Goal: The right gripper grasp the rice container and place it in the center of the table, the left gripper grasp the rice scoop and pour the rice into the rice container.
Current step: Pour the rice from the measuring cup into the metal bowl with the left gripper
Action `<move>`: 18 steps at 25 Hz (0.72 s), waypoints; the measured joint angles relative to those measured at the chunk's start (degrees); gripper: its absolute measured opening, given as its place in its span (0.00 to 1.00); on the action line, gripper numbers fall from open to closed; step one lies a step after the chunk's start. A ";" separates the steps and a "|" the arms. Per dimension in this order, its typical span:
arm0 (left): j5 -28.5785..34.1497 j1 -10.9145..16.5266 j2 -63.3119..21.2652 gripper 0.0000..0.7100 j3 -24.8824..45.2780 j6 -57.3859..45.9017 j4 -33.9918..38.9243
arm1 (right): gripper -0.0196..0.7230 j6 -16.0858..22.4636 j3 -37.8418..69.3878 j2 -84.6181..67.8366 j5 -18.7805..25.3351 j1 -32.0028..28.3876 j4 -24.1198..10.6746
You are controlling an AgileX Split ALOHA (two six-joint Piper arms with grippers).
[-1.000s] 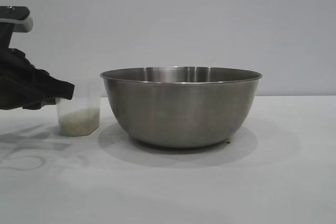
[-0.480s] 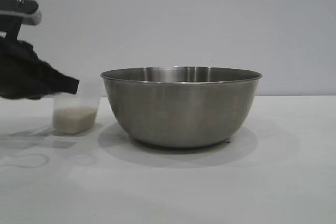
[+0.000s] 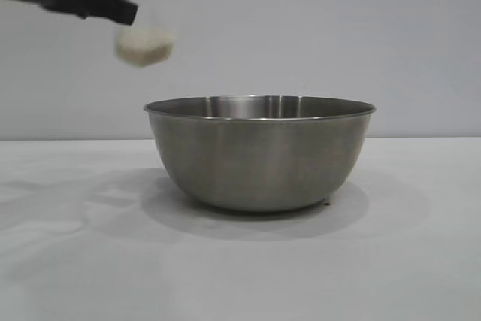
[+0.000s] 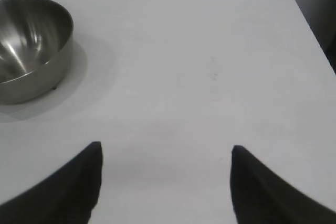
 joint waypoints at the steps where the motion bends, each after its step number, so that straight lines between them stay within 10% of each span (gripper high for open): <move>1: 0.00 0.00 0.48 0.00 -0.57 1.32 1.01 | 0.62 0.00 0.00 0.00 0.00 0.00 0.00; 18: 0.21 -0.81 6.82 0.00 -4.20 31.31 14.12 | 0.62 0.00 0.00 0.00 0.00 0.00 0.00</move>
